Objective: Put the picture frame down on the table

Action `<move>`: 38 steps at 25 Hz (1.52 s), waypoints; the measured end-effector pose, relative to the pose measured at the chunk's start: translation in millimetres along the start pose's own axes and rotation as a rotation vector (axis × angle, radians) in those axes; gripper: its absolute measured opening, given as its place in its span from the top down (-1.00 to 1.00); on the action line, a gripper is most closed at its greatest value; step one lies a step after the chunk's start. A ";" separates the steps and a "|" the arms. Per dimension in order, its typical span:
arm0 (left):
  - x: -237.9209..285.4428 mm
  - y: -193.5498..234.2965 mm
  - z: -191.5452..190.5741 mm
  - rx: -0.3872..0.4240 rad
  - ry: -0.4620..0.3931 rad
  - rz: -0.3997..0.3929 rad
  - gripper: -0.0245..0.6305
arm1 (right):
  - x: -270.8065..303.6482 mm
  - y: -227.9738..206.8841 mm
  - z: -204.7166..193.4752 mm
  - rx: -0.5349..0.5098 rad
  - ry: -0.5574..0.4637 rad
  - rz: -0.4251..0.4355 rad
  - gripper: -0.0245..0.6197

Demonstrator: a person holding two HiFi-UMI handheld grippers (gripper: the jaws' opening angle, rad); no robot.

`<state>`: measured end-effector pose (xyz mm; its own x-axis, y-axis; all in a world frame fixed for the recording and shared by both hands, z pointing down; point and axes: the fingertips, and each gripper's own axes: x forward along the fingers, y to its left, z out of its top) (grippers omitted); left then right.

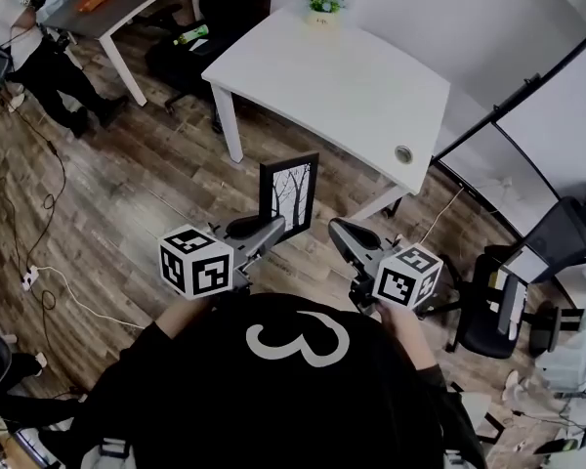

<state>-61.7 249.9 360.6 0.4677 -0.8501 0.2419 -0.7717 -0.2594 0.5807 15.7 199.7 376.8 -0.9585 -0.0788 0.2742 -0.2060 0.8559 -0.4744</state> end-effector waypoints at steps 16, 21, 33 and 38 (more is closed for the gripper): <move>-7.0 15.0 9.8 -0.025 -0.030 -0.008 0.75 | 13.4 3.2 6.9 -0.009 0.012 -0.012 0.85; -3.1 22.1 14.3 -0.021 -0.038 0.010 0.75 | 25.4 -2.7 15.4 -0.027 0.013 0.018 0.85; 51.5 64.0 56.1 -0.036 -0.001 0.030 0.75 | 61.5 -66.2 56.9 0.000 0.013 0.032 0.85; 97.6 79.3 76.0 -0.034 0.032 0.018 0.75 | 63.8 -115.0 78.6 0.030 0.001 0.004 0.85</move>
<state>-110.1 111.6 371.1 0.4677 -0.8395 0.2767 -0.7654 -0.2281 0.6017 -37.2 56.0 383.1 -0.9591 -0.0754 0.2728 -0.2083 0.8406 -0.4999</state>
